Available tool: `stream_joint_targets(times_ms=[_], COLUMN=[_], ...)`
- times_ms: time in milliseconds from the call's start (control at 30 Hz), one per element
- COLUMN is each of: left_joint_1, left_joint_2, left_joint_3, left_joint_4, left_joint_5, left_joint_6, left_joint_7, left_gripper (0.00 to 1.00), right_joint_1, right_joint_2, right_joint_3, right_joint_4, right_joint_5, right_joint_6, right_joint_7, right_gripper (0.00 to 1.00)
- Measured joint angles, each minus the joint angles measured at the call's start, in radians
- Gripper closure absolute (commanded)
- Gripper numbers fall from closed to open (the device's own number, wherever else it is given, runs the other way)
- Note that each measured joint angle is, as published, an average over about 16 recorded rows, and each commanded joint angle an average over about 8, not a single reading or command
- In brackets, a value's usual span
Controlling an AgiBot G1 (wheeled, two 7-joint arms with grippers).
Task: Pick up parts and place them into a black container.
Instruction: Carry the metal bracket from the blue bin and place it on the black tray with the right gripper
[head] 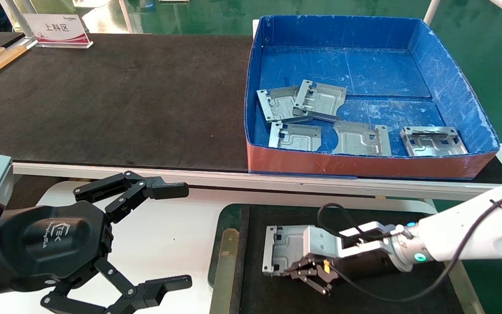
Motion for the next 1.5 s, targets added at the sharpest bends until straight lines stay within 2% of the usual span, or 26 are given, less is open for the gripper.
stream_joint_targets(times_ms=[667,1233,1300,1500], left_joint_1=[0.0,0.0,0.0,0.0], left_joint_2=[0.0,0.0,0.0,0.0], left_joint_3=[0.0,0.0,0.0,0.0], left_joint_4=[0.0,0.0,0.0,0.0], left_joint_5=[0.0,0.0,0.0,0.0], left_joint_6=[0.0,0.0,0.0,0.0], left_joint_7=[0.0,0.0,0.0,0.0], left_gripper=[0.0,0.0,0.0,0.0], right_joint_1=[0.088,0.127,0.131,0.141], right_joint_2=[-0.167,-0.256,-0.262,-0.276], right_joint_3=[-0.02,-0.022,-0.022,-0.02], right_joint_4=[-0.281,-0.45,-0.463,-0.497], right_joint_5=[-0.041,-0.045,-0.044,-0.042], right_joint_6=[0.033,0.046,0.047,0.048], right_joint_7=[-0.149,-0.234,-0.241,-0.263], right_gripper=[1.0,1.0,0.91,0.16])
